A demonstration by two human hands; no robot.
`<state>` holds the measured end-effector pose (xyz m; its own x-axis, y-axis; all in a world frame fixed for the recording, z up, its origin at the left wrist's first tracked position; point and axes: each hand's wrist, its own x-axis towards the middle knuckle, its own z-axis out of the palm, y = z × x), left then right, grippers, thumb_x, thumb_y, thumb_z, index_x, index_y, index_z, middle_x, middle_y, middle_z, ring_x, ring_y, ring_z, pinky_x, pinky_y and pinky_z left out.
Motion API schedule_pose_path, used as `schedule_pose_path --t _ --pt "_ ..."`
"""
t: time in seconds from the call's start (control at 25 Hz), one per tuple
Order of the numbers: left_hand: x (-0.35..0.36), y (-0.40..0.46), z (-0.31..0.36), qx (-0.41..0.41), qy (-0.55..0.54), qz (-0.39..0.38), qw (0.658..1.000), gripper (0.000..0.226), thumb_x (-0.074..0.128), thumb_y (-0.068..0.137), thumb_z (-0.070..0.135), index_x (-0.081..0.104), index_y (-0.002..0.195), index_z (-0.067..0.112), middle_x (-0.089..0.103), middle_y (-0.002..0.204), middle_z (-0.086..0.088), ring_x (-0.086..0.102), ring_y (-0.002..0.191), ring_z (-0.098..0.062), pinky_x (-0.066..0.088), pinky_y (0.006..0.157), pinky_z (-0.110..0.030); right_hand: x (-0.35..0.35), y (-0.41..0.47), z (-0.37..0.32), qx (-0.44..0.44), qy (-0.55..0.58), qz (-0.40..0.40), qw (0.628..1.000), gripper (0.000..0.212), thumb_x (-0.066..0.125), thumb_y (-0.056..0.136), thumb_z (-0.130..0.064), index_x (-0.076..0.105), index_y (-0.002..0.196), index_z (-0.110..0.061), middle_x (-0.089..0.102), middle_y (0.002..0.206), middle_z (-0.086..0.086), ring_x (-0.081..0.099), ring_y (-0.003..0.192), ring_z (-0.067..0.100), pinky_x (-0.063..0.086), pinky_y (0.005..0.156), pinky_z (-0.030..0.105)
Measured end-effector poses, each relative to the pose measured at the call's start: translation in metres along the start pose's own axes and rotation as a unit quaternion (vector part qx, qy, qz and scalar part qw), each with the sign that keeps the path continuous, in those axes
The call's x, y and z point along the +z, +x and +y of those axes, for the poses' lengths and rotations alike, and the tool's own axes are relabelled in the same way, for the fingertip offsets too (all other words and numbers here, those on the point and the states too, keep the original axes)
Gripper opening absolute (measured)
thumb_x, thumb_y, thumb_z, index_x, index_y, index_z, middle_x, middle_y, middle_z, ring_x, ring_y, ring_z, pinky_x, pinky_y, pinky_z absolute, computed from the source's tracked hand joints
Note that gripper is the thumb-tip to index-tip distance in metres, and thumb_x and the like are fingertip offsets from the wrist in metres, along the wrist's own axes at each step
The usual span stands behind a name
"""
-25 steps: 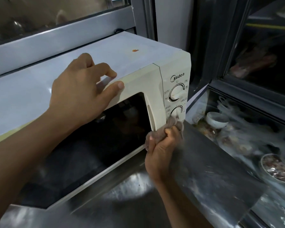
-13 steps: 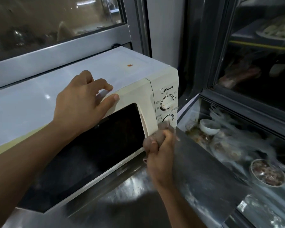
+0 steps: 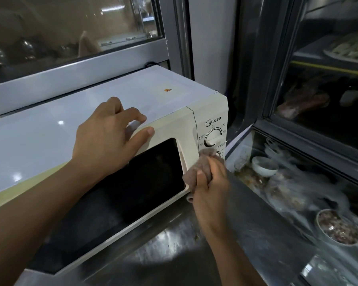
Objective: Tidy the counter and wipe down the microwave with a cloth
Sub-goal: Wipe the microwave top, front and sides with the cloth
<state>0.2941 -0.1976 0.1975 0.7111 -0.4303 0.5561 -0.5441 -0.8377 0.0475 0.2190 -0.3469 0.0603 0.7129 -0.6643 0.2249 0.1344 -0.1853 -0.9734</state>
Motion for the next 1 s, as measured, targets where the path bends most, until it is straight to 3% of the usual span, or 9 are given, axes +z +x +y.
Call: schedule_pose_path --t 0.08,0.2,0.32,0.44,0.56,0.64,0.76,0.88,1.0 --pt "0.000 0.000 0.000 0.002 -0.003 -0.002 1.000 0.042 0.047 0.085 0.058 0.065 0.108 0.027 0.048 0.088 0.000 0.055 0.084 -0.020 0.037 0.060 -0.028 -0.003 0.006 -0.018 -0.014 0.002 0.026 1.000 0.028 0.054 0.088 -0.007 0.059 0.112 -0.022 0.062 0.108 -0.009 0.058 0.104 0.007 0.048 0.089 0.020" --pt "0.000 -0.001 0.000 0.004 -0.004 0.000 1.000 0.044 0.047 0.085 0.058 0.066 0.108 0.026 0.046 0.086 0.001 0.052 0.082 -0.019 0.036 0.059 -0.027 -0.010 -0.005 -0.038 0.004 0.014 0.054 0.998 0.023 0.065 0.082 -0.009 0.063 0.102 -0.021 0.067 0.093 -0.009 0.064 0.091 0.010 0.052 0.079 0.024" --pt "-0.001 -0.001 -0.001 0.007 -0.007 -0.005 1.000 0.046 0.045 0.081 0.057 0.066 0.107 0.025 0.045 0.084 0.002 0.049 0.079 -0.017 0.035 0.057 -0.026 -0.009 -0.007 -0.056 -0.024 0.076 0.106 0.991 0.029 0.067 0.079 -0.008 0.064 0.101 -0.026 0.068 0.100 -0.012 0.065 0.092 0.000 0.053 0.077 0.016" --pt "0.000 0.000 -0.001 0.008 -0.010 -0.003 1.000 0.041 0.049 0.086 0.056 0.066 0.107 0.026 0.043 0.083 0.003 0.043 0.076 -0.013 0.032 0.054 -0.024 -0.002 0.022 -0.068 -0.090 0.004 0.118 0.989 0.027 0.066 0.078 0.000 0.059 0.099 -0.014 0.053 0.114 -0.004 0.056 0.106 0.009 0.037 0.085 -0.001" --pt "0.001 -0.001 -0.003 0.012 -0.011 0.004 1.000 0.036 0.053 0.086 0.053 0.067 0.106 0.026 0.042 0.082 0.004 0.041 0.075 -0.012 0.029 0.053 -0.022 0.005 0.038 -0.063 -0.109 -0.076 0.037 0.990 0.025 0.060 0.080 0.006 0.054 0.101 -0.007 0.035 0.116 -0.001 0.050 0.112 0.018 0.038 0.093 0.004" --pt "0.002 -0.001 -0.002 0.016 -0.007 0.007 1.000 0.039 0.050 0.085 0.055 0.066 0.105 0.026 0.041 0.081 0.005 0.040 0.074 -0.012 0.028 0.053 -0.022 -0.001 0.055 -0.059 -0.128 -0.102 0.040 0.986 0.024 0.059 0.082 0.004 0.054 0.103 -0.007 0.032 0.115 -0.001 0.048 0.111 0.018 0.035 0.093 0.002" --pt "0.001 -0.001 -0.001 0.018 -0.004 0.005 1.000 0.044 0.046 0.081 0.055 0.067 0.105 0.024 0.041 0.082 0.004 0.042 0.076 -0.014 0.030 0.055 -0.024 -0.019 0.096 -0.059 -0.098 -0.081 0.074 0.989 0.021 0.056 0.086 0.000 0.052 0.105 -0.008 0.036 0.115 0.002 0.049 0.106 0.017 0.032 0.079 -0.006" --pt "0.000 -0.001 0.000 0.011 -0.006 0.005 1.000 0.044 0.045 0.081 0.054 0.067 0.105 0.024 0.042 0.082 0.003 0.044 0.077 -0.015 0.031 0.057 -0.025 -0.021 0.106 -0.063 -0.064 -0.074 0.081 0.992 0.023 0.054 0.088 -0.001 0.049 0.108 -0.009 0.041 0.118 0.008 0.049 0.104 0.016 0.035 0.084 0.008" --pt "-0.001 -0.001 0.001 0.010 -0.013 0.000 1.000 0.045 0.045 0.081 0.054 0.067 0.105 0.024 0.043 0.083 0.003 0.042 0.075 -0.014 0.034 0.057 -0.026 -0.005 0.077 -0.062 -0.155 -0.131 0.060 0.977 0.024 0.058 0.081 0.003 0.054 0.102 -0.007 0.041 0.114 0.009 0.042 0.111 0.024 0.033 0.093 0.017"
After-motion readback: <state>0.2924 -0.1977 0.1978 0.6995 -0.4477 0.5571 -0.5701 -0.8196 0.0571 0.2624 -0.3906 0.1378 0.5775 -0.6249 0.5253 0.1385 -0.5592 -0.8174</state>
